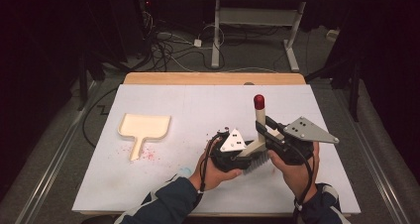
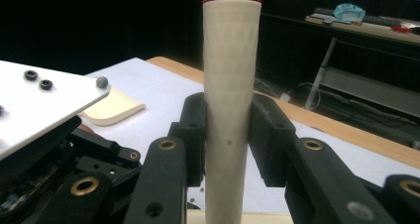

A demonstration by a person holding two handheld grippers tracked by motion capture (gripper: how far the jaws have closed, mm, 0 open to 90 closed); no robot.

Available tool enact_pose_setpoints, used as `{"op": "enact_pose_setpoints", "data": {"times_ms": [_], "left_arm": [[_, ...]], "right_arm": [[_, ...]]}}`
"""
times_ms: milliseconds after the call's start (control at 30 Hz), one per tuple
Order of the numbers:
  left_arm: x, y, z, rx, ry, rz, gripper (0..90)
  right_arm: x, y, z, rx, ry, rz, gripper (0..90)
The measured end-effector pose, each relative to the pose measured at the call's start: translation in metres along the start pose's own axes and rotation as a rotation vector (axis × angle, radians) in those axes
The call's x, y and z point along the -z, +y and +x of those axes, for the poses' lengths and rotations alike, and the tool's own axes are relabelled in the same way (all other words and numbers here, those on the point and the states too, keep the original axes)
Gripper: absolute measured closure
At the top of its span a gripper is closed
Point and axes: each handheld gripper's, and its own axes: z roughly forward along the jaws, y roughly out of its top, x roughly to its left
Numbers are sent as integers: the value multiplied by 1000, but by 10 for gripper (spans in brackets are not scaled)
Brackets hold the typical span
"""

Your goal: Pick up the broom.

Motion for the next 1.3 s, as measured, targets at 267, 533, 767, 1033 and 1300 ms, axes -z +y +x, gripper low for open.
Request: {"op": "enact_pose_setpoints", "data": {"times_ms": [267, 533, 767, 1033, 1300], "left_arm": [[25, -7, 10, -51, -17, 40, 641], [40, -10, 13, -85, -47, 70, 654], [55, -14, 14, -123, -95, 91, 654], [70, -26, 14, -148, -179, 123, 654], [68, -30, 12, -189, -257, 149, 653]], "right_arm": [[6, 3, 1, 27, 113, -3, 686], [6, 4, 5, 99, 199, 25, 598], [2, -4, -5, 190, 364, 83, 494], [-15, -27, -15, 253, 555, 218, 408], [-36, -47, -12, 288, 772, 323, 438]]}}
